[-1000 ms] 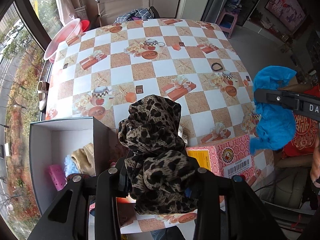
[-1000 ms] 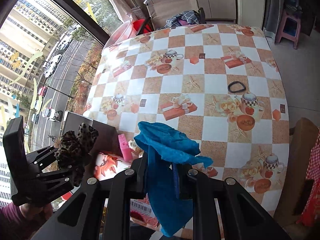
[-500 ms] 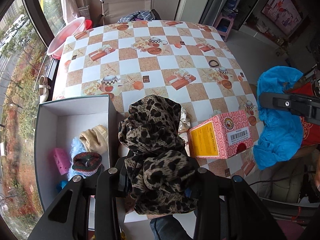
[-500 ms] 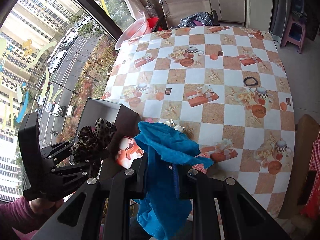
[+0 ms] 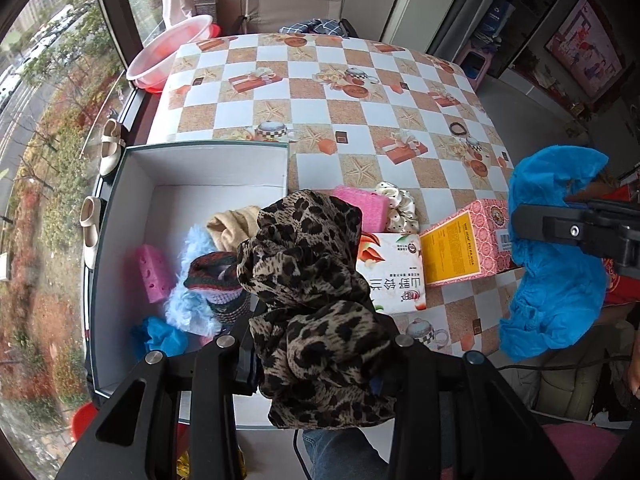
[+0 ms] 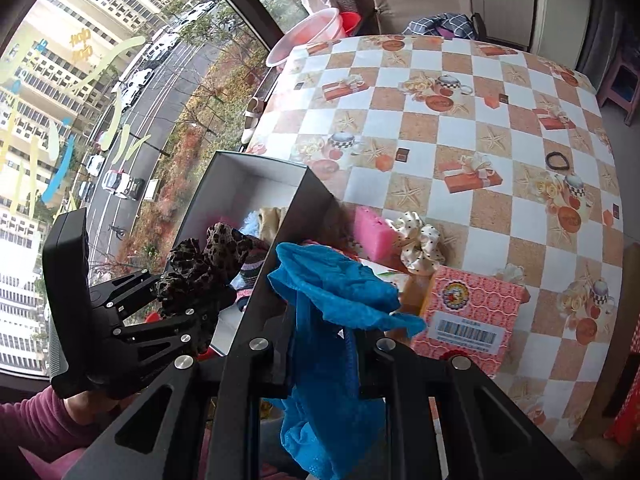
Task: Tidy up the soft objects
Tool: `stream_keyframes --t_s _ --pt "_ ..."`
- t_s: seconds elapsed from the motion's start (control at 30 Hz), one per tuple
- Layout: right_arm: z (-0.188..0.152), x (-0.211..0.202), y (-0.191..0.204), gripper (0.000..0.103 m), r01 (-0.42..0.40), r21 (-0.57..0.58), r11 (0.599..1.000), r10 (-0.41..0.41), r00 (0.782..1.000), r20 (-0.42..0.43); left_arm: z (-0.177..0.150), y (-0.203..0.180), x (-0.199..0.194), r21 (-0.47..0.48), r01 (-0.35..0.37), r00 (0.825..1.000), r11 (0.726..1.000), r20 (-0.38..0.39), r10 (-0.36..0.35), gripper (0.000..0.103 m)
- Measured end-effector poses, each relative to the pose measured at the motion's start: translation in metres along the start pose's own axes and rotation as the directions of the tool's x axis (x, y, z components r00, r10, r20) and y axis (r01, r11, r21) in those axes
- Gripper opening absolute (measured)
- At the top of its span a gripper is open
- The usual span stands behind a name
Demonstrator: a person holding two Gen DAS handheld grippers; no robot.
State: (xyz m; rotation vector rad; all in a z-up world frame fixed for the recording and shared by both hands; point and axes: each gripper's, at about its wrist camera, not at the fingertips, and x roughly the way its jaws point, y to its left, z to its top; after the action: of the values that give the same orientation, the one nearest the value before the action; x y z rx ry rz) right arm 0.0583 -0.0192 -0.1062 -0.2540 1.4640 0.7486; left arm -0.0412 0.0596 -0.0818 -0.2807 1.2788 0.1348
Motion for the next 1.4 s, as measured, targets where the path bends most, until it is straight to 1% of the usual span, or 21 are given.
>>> stream_keyframes --t_s 0.2,0.33,0.5,0.6,0.67,0.77,0.9,1.03,1.23,1.4 --pt "0.014 0.025 0.044 0.02 -0.028 -0.095 0.995 0.024 0.999 -0.045 -0.009 0.038 -0.005 -0.1 -0.022 1.0 0.995 0.02 0.025 0.041" --pt "0.027 0.043 0.074 0.02 -0.038 -0.172 0.984 0.024 0.997 -0.078 -0.014 0.066 -0.007 -0.161 -0.06 0.997 0.985 0.031 0.066 0.041" --pt "0.042 0.064 0.105 0.02 -0.049 -0.25 0.967 0.022 0.993 -0.112 -0.018 0.098 -0.005 -0.248 -0.084 0.995 0.965 0.032 0.094 0.041" --pt "0.052 0.075 0.118 0.02 -0.057 -0.28 0.958 0.022 0.991 -0.129 -0.018 0.115 -0.006 -0.304 -0.071 0.996 0.95 0.038 0.086 0.041" --pt "0.06 0.083 0.126 0.02 -0.058 -0.299 0.953 0.017 0.99 -0.137 -0.017 0.124 -0.007 -0.329 -0.073 0.995 0.941 0.047 0.093 0.041" --pt "0.073 0.093 0.136 0.02 -0.064 -0.314 0.947 0.017 0.989 -0.149 -0.011 0.132 -0.008 -0.351 -0.075 0.993 0.933 0.057 0.101 0.041" --pt "0.087 0.104 0.149 0.02 -0.059 -0.34 0.939 0.01 0.99 -0.144 -0.003 0.139 -0.007 -0.364 -0.079 0.991 0.928 0.069 0.111 0.041" --pt "0.097 0.116 0.157 0.02 -0.056 -0.349 0.936 0.005 0.989 -0.147 0.004 0.145 0.0 -0.375 -0.084 0.991 0.923 0.063 0.116 0.041" --pt "0.106 0.133 0.157 0.02 -0.04 -0.356 0.933 -0.018 0.987 -0.159 0.015 0.149 0.013 -0.382 -0.104 0.99 0.918 0.045 0.13 0.041" --pt "0.114 0.147 0.151 0.02 -0.032 -0.34 0.94 -0.031 0.984 -0.178 0.021 0.152 0.022 -0.387 -0.102 0.992 0.916 0.028 0.123 0.041"
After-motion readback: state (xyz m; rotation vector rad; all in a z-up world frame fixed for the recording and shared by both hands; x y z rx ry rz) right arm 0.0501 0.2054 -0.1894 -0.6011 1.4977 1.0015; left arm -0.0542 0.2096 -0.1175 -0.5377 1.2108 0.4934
